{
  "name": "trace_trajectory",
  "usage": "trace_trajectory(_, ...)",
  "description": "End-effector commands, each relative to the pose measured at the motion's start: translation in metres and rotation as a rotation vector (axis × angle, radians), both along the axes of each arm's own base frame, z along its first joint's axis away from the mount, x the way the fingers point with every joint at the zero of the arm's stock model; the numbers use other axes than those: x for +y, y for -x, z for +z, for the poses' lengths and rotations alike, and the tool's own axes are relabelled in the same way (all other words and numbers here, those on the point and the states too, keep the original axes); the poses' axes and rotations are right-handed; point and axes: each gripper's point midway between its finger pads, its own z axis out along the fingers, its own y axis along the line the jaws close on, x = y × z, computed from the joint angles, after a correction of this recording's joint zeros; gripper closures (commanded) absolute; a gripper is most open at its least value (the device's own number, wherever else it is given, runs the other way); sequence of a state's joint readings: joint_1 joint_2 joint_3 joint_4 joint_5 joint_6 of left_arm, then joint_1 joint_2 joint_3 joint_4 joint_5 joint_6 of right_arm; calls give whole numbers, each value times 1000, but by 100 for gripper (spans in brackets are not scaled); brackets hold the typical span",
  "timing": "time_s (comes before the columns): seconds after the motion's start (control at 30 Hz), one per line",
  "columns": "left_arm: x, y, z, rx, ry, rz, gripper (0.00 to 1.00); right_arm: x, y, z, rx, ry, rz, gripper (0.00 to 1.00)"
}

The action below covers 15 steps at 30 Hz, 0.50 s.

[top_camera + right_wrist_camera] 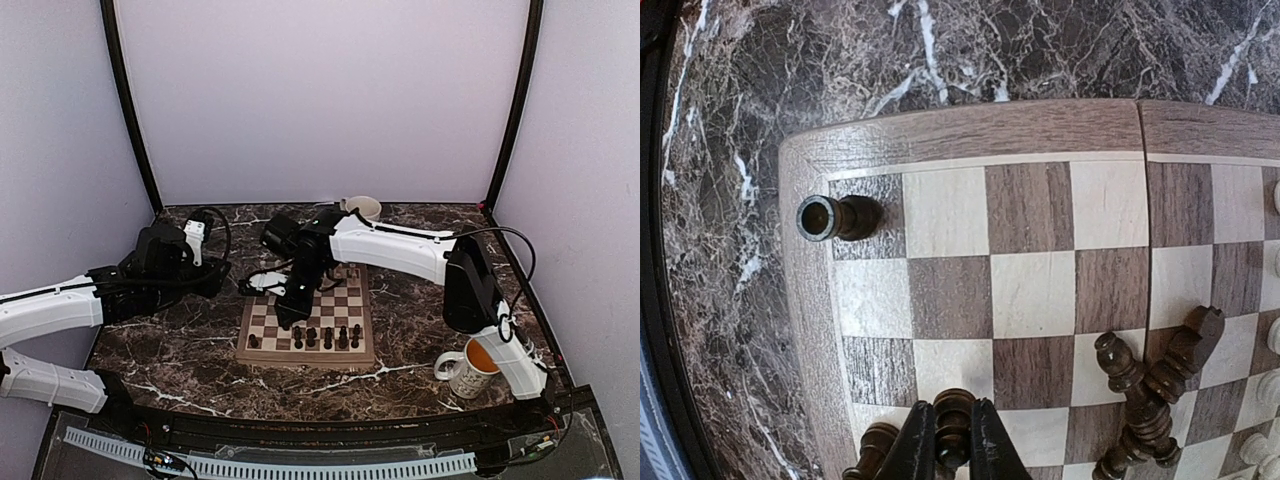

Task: Set up the chess pieces on the board
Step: Place the pawn at f7.

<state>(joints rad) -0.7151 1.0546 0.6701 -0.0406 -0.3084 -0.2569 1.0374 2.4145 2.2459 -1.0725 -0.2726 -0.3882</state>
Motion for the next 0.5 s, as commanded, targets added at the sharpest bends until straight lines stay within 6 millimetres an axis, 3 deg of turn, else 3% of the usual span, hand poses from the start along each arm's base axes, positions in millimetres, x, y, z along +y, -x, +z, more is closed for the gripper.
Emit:
trace_trajectory(0.0, 5, -2, 3, -16, 24, 26, 61, 2, 2, -8, -9, 21, 14, 89)
trace_trajectory(0.47, 2, -2, 0, -6, 23, 18, 61, 6, 4, -14, 10, 20, 19, 88)
